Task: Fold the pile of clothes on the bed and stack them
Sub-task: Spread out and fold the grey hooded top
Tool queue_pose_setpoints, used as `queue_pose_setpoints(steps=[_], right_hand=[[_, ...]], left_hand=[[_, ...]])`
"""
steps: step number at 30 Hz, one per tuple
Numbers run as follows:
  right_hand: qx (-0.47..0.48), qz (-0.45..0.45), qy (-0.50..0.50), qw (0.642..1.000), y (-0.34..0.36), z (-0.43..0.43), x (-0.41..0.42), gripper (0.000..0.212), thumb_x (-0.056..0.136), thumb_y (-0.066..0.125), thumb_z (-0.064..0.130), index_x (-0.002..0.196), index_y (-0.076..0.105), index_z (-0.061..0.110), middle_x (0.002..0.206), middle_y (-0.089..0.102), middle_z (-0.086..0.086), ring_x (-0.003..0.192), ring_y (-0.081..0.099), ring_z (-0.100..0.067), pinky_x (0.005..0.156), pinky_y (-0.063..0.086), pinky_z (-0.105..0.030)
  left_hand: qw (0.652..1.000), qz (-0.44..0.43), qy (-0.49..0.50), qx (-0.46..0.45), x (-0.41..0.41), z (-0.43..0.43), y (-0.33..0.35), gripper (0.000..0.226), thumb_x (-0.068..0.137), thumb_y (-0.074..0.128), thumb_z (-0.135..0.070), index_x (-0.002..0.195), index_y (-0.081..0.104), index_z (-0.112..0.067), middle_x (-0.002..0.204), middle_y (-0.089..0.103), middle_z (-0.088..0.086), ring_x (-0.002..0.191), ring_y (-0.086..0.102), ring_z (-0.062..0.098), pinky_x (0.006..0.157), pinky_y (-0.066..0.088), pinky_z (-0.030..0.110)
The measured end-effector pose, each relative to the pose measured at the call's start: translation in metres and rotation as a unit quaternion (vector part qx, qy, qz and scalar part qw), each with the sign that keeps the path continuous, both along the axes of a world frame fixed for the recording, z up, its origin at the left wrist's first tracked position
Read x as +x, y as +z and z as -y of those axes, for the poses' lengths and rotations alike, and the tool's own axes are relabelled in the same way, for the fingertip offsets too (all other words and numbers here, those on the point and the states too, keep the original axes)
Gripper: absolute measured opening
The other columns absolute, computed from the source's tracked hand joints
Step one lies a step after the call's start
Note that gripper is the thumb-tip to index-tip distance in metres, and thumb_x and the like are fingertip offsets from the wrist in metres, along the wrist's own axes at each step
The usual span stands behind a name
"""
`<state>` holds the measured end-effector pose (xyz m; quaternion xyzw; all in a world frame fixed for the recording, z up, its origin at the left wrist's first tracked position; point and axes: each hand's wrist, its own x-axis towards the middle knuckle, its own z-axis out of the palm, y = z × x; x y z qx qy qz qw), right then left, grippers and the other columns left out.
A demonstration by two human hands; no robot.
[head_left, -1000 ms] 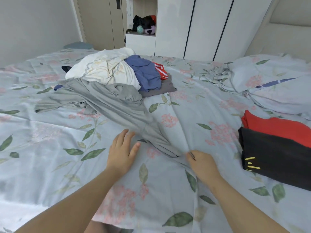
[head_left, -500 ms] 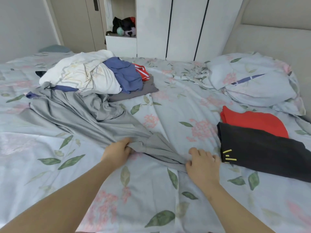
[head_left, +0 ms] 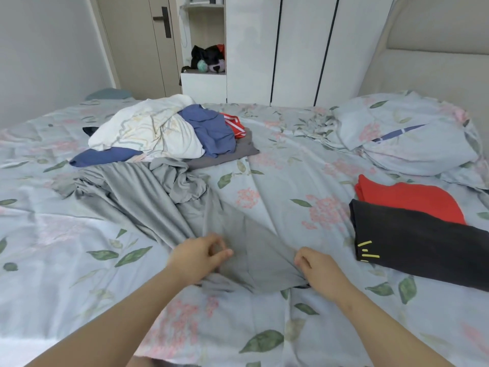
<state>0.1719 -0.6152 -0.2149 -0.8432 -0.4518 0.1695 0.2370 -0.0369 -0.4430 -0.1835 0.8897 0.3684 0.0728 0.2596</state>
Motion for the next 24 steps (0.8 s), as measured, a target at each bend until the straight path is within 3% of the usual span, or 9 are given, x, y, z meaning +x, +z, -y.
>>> queue_pose_setpoints(steps=[2, 4, 7, 10, 13, 17, 19, 21, 24], right_hand=[[-0.01, -0.016, -0.005, 1.0, 0.004, 0.003, -0.006, 0.007, 0.097, 0.047, 0.027, 0.09, 0.049, 0.029, 0.078, 0.058, 0.002, 0.08, 0.058, -0.022, 0.073, 0.044, -0.034], [-0.047, -0.009, 0.004, 0.999, 0.012, 0.002, -0.016, 0.026, 0.096, 0.047, 0.039, 0.122, 0.043, 0.036, 0.093, 0.062, 0.003, 0.09, 0.058, -0.02, 0.079, 0.041, -0.031], [-0.086, 0.043, 0.006, 0.995, 0.014, -0.001, -0.031, 0.049, 0.094, 0.045, 0.049, 0.14, 0.032, 0.038, 0.129, 0.058, 0.007, 0.122, 0.05, -0.02, 0.101, 0.031, -0.034], [-0.076, 0.048, -0.019, 0.996, 0.012, -0.001, -0.037, 0.039, 0.096, 0.04, 0.051, 0.131, 0.046, 0.037, 0.123, 0.06, 0.013, 0.123, 0.049, -0.018, 0.099, 0.028, -0.035], [-0.006, 0.013, -0.064, 0.998, 0.016, -0.007, -0.035, 0.033, 0.097, 0.037, 0.049, 0.106, 0.059, 0.025, 0.096, 0.062, 0.007, 0.105, 0.058, -0.022, 0.088, 0.041, -0.035], [-0.013, -0.015, -0.044, 0.999, 0.02, -0.028, -0.042, 0.048, 0.096, 0.04, 0.05, 0.141, 0.036, 0.033, 0.142, 0.04, 0.002, 0.129, 0.037, -0.026, 0.105, 0.033, -0.042], [-0.095, 0.034, 0.002, 0.995, 0.018, -0.038, -0.05, 0.056, 0.094, 0.045, 0.047, 0.146, 0.024, 0.036, 0.146, 0.036, 0.002, 0.131, 0.033, -0.029, 0.104, 0.029, -0.042], [-0.105, 0.062, 0.017, 0.992, 0.012, -0.043, -0.055, 0.047, 0.093, 0.049, 0.037, 0.139, 0.038, 0.036, 0.136, 0.049, 0.002, 0.125, 0.041, -0.026, 0.099, 0.029, -0.039], [-0.066, -0.006, 0.028, 0.997, 0.011, -0.044, -0.058, 0.021, 0.087, 0.049, 0.021, 0.101, 0.063, 0.026, 0.104, 0.064, 0.004, 0.103, 0.056, -0.021, 0.086, 0.031, -0.033]], left_hand=[[0.994, -0.068, 0.035, 0.077, 0.003, -0.008, -0.006, 0.042, 0.09, 0.048, -0.056, 0.127, 0.045, -0.034, 0.122, 0.053, -0.01, 0.114, 0.051, 0.018, 0.087, 0.044, 0.03], [0.986, -0.149, 0.034, 0.062, 0.006, -0.013, -0.016, 0.048, 0.091, 0.049, -0.051, 0.135, 0.039, -0.034, 0.137, 0.044, -0.003, 0.127, 0.04, 0.023, 0.098, 0.041, 0.035], [0.986, -0.142, 0.06, 0.071, 0.009, -0.011, -0.027, 0.009, 0.095, 0.049, -0.031, 0.097, 0.054, -0.024, 0.117, 0.06, 0.001, 0.111, 0.052, 0.022, 0.084, 0.044, 0.03], [0.994, -0.099, 0.001, 0.051, 0.007, -0.006, -0.026, 0.017, 0.094, 0.045, -0.018, 0.079, 0.052, -0.023, 0.086, 0.06, -0.009, 0.094, 0.058, 0.015, 0.071, 0.042, 0.015], [0.989, -0.051, -0.125, -0.054, 0.002, 0.02, -0.019, 0.021, 0.089, 0.047, -0.006, 0.082, 0.064, -0.017, 0.062, 0.048, -0.024, 0.07, 0.048, -0.004, 0.06, 0.032, 0.004], [0.936, -0.006, -0.204, -0.286, -0.011, 0.049, -0.01, 0.024, 0.087, 0.047, -0.004, 0.07, 0.058, -0.019, 0.056, 0.046, -0.014, 0.052, 0.038, 0.002, 0.052, 0.036, 0.019], [0.937, 0.028, -0.15, -0.313, -0.015, 0.043, -0.007, 0.021, 0.091, 0.05, -0.005, 0.078, 0.063, -0.017, 0.067, 0.055, -0.007, 0.058, 0.046, 0.006, 0.055, 0.038, 0.019], [0.946, 0.1, -0.031, -0.307, -0.015, 0.03, -0.007, 0.017, 0.094, 0.053, -0.01, 0.083, 0.061, -0.019, 0.077, 0.062, -0.003, 0.064, 0.056, 0.008, 0.059, 0.045, 0.021], [0.979, 0.121, 0.14, -0.083, -0.01, 0.0, -0.01, 0.006, 0.092, 0.056, -0.024, 0.098, 0.057, -0.026, 0.1, 0.062, 0.001, 0.087, 0.059, 0.018, 0.077, 0.048, 0.03]])
